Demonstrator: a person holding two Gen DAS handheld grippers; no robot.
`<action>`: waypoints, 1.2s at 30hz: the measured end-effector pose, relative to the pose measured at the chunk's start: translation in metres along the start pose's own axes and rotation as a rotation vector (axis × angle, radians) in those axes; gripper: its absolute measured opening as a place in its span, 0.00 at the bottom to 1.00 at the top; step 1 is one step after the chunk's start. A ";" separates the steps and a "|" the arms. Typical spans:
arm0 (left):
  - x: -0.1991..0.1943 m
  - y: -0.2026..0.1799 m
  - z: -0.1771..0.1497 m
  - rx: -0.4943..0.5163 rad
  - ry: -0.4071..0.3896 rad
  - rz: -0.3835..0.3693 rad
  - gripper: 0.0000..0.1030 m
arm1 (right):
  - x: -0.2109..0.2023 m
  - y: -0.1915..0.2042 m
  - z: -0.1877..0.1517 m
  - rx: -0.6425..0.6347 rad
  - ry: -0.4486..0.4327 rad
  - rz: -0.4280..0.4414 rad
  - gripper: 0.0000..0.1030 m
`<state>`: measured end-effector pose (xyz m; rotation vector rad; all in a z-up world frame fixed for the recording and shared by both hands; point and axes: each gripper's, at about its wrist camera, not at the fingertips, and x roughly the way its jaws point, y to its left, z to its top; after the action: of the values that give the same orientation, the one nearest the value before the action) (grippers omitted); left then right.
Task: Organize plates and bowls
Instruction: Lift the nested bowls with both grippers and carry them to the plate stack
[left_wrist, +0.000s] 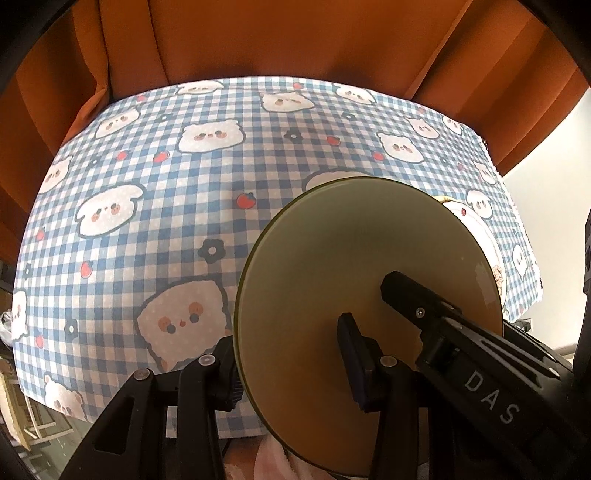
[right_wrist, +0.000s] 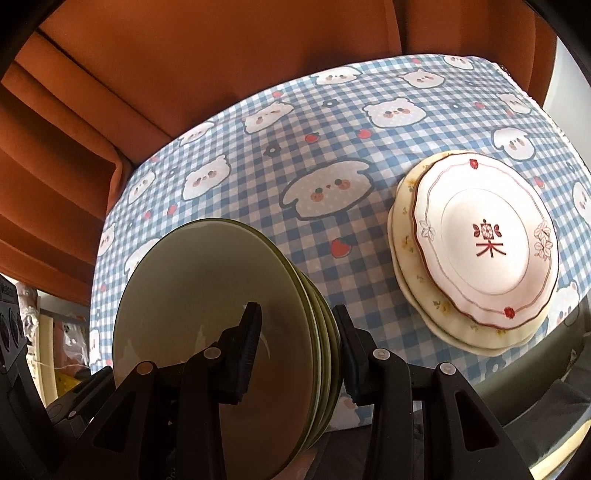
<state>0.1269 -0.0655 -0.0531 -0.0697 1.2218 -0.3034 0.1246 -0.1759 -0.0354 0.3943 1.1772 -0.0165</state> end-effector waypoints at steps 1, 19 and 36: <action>0.000 -0.003 0.001 -0.002 -0.006 0.003 0.42 | -0.001 -0.001 0.001 -0.003 -0.003 0.004 0.43; 0.010 -0.084 0.012 -0.052 -0.034 0.020 0.42 | -0.025 -0.073 0.035 -0.066 -0.004 0.037 0.43; 0.031 -0.169 0.011 -0.060 -0.068 0.003 0.42 | -0.048 -0.155 0.057 -0.087 -0.030 0.033 0.43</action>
<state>0.1144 -0.2363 -0.0408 -0.1288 1.1637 -0.2601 0.1230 -0.3467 -0.0191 0.3353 1.1377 0.0570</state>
